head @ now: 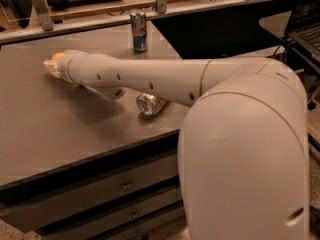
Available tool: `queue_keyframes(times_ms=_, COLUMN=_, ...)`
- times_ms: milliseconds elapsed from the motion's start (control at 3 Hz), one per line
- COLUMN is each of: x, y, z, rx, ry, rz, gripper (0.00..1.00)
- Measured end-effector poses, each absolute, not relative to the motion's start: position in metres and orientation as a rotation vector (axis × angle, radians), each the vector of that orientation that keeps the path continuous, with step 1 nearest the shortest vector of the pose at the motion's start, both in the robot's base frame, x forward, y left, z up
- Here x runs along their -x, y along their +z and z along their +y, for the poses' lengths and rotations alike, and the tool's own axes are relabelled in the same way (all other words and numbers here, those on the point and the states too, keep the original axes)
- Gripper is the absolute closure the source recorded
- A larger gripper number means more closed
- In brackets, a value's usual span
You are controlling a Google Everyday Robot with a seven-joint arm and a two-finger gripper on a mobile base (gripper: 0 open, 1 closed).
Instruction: Move orange near redbull can
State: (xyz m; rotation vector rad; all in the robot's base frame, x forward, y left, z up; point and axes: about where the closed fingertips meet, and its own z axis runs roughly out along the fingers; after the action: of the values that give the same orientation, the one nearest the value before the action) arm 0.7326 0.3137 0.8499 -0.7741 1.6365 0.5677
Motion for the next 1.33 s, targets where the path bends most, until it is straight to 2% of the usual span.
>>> queue_keyframes(times_ms=333, x=-0.729, y=0.867, z=0.29, rx=0.776, ry=0.515, rz=1.627, gripper=0.95)
queue_keyframes(times_ms=667, x=-0.727, y=0.885, z=0.257, rx=0.758, ry=0.435, rz=1.625, gripper=1.0)
queue_keyframes(times_ms=1333, x=-0.693, y=0.887, z=0.188, rx=0.755, ry=0.336, rz=1.707, gripper=1.0)
